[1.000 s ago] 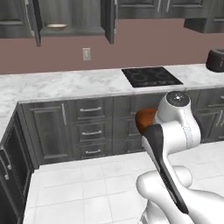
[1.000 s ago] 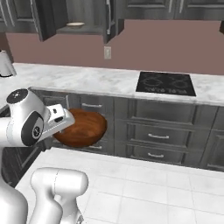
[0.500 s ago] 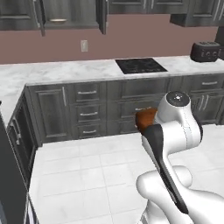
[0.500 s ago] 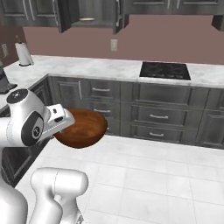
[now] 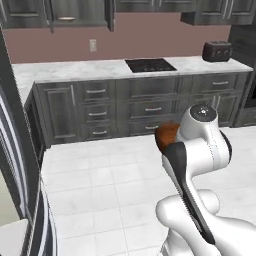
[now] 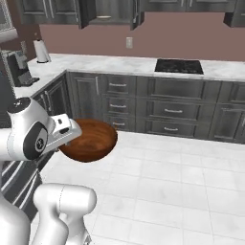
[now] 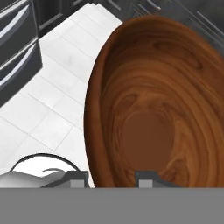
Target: Take the smaller bowl and place it next to the appetizer plate on the dining counter , and place the larger bowl next to the plate with cooked food.
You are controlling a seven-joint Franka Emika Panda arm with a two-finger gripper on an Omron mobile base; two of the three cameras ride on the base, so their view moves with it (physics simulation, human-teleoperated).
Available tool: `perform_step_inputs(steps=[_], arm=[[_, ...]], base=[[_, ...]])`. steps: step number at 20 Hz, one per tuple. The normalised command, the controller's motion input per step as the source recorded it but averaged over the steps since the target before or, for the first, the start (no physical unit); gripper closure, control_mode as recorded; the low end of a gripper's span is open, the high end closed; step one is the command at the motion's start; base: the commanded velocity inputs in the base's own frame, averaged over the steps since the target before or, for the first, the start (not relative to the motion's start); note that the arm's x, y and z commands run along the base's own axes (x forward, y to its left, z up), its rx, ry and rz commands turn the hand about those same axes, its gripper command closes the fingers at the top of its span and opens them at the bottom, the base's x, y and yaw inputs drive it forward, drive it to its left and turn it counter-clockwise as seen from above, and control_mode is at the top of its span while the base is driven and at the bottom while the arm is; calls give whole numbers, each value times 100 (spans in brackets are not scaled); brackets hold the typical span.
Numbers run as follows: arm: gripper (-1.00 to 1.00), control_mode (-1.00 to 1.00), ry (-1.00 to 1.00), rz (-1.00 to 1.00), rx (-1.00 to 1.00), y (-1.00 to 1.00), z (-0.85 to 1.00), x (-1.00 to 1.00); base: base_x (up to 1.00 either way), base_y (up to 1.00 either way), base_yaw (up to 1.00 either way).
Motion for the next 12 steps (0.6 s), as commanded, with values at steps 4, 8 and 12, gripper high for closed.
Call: perform_step_inputs(steps=[4, 8, 12], arm=[[100, 100, 0, 0, 0, 0, 0, 0], [100, 100, 0, 0, 0, 0, 0, 0], [100, 100, 0, 0, 0, 0, 0, 0]], base=[[-100, 0, -2], [-100, 0, -3], [-100, 0, -2]])
